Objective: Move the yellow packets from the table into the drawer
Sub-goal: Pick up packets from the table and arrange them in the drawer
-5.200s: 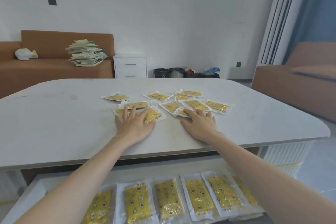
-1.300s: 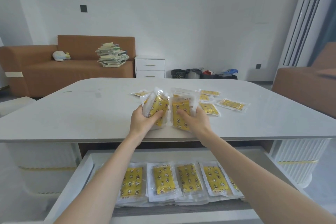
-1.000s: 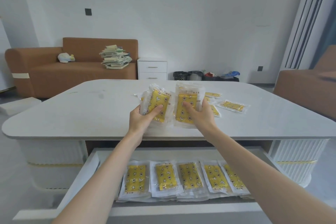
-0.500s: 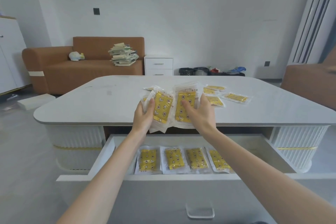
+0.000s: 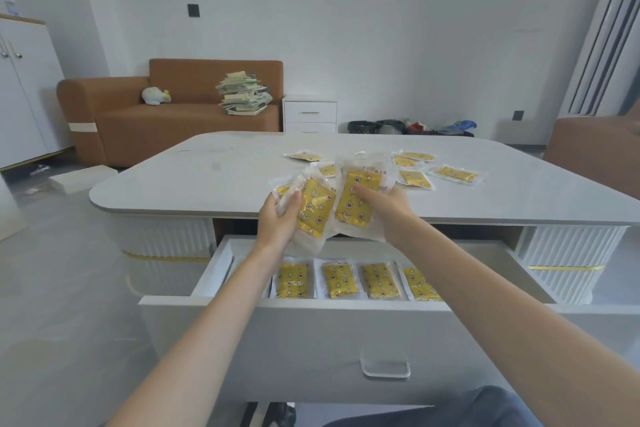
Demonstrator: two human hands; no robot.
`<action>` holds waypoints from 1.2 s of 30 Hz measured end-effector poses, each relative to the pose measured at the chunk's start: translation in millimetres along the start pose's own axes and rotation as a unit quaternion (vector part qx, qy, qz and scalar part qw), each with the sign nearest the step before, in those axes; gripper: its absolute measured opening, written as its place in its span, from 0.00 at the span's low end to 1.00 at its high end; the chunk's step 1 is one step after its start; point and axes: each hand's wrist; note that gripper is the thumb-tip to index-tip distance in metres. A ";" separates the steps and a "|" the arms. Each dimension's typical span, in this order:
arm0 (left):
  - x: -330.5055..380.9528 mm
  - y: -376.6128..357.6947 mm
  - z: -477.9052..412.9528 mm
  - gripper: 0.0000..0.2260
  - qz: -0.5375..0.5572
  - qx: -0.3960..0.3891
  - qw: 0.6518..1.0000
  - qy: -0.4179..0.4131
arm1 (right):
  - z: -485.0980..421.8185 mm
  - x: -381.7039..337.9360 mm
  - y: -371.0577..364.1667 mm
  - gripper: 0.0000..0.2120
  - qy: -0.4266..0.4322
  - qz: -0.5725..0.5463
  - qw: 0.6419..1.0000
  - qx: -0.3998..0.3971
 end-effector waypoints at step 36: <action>-23.5 76.4 -13.8 0.07 -0.143 -0.200 0.930 0.274 | -8.2 36.1 7.6 0.10 -0.258 0.194 0.907 -0.270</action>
Point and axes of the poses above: each hand's wrist, its own z-axis away from the middle knuckle, its own y-axis out of the back of the hand, x = y × z, and after that the axes turned 8 degrees about -x, right-handed
